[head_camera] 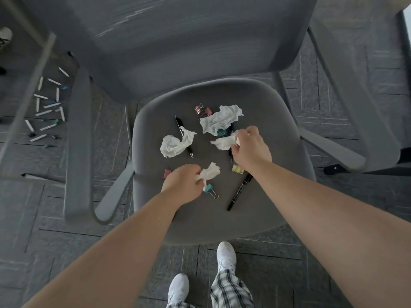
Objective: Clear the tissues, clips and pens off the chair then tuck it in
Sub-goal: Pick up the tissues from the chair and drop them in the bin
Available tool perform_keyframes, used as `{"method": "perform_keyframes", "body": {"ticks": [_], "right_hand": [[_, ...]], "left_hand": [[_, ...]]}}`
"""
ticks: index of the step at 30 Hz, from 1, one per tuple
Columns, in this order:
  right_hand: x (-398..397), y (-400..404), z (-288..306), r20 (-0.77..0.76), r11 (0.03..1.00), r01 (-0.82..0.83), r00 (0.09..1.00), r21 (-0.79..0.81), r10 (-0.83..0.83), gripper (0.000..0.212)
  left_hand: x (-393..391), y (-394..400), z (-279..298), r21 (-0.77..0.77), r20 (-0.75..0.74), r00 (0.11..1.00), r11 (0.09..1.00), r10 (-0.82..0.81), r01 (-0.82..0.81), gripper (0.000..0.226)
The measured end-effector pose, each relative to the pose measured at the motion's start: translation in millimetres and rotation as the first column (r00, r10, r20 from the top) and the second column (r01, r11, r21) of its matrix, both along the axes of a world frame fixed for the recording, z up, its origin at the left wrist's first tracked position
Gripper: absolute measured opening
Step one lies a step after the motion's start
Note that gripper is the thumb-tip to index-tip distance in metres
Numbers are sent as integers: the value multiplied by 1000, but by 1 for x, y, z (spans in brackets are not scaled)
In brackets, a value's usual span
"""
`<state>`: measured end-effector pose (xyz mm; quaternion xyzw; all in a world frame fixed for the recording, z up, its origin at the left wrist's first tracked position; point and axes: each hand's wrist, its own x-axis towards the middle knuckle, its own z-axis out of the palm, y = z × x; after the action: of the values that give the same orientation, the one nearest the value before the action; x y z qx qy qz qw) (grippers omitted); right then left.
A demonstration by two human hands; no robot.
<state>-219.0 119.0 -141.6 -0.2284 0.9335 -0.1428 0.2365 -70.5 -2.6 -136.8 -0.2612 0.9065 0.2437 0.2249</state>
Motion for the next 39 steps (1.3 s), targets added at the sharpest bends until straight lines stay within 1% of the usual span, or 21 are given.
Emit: {"method": "perform_keyframes", "body": {"ticks": [3,4,5,6,8,10,11,14,17,19,22,25,28,30,32,35,39], "right_hand": [[0,0,-2,77,998,-57,996,31,55,58],[1,-1,-4,91,996,-70,994,53,65,65],[1,-3,-7,97,995,-70,993,70,63,66],[1,-4,-10,96,995,-56,994,79,48,61],[1,-7,-14,74,996,-32,997,85,25,43],[0,-10,-14,17,998,-40,999,50,39,25],[-1,-12,-12,-19,999,-43,999,11,44,21],[-6,-18,-3,-115,994,-45,993,-97,34,26],[-19,-31,-5,-154,986,-28,988,-164,2,33],[-28,-43,-9,-160,980,15,986,-197,-47,36],[-40,-59,-18,-150,978,56,985,-201,-87,36],[-49,-73,-34,-90,995,47,994,-89,-55,37],[-52,-82,-39,1,996,90,996,27,-90,34],[-51,-82,-38,-20,993,99,995,61,-98,32],[-48,-78,-35,-69,994,107,992,38,-104,26],[-45,-69,-24,-113,991,132,984,-38,-135,23],[-46,-52,-1,-110,971,161,977,-175,-182,22]], "left_hand": [[-5,-6,6,3,-27,995,995,96,-96,10],[-6,-8,8,-5,-38,993,994,111,-112,12],[-8,-11,8,-19,-58,990,992,126,-128,16],[-9,-12,8,-39,-87,986,989,141,-144,20],[-13,-17,8,-78,-138,975,979,176,-188,31],[-15,-24,6,-78,-139,964,968,228,-240,42],[-16,-28,4,-66,-136,957,962,255,-266,44],[-18,-40,-7,-68,-130,940,943,315,-326,55],[-27,-52,-16,-86,-86,933,930,349,-356,69],[-33,-59,-22,-87,-45,931,927,362,-365,66],[-40,-69,-31,-76,9,927,924,376,-374,45],[-43,-76,-37,-86,1,932,929,362,-360,32],[-43,-79,-39,-114,-48,940,934,336,-340,18],[-42,-80,-37,-124,-78,940,932,332,-339,13],[-42,-82,-34,-136,-104,937,928,333,-346,12],[-46,-82,-24,-140,-116,941,933,316,-331,13],[-65,-76,-3,-146,-137,969,963,208,-227,16]]}}
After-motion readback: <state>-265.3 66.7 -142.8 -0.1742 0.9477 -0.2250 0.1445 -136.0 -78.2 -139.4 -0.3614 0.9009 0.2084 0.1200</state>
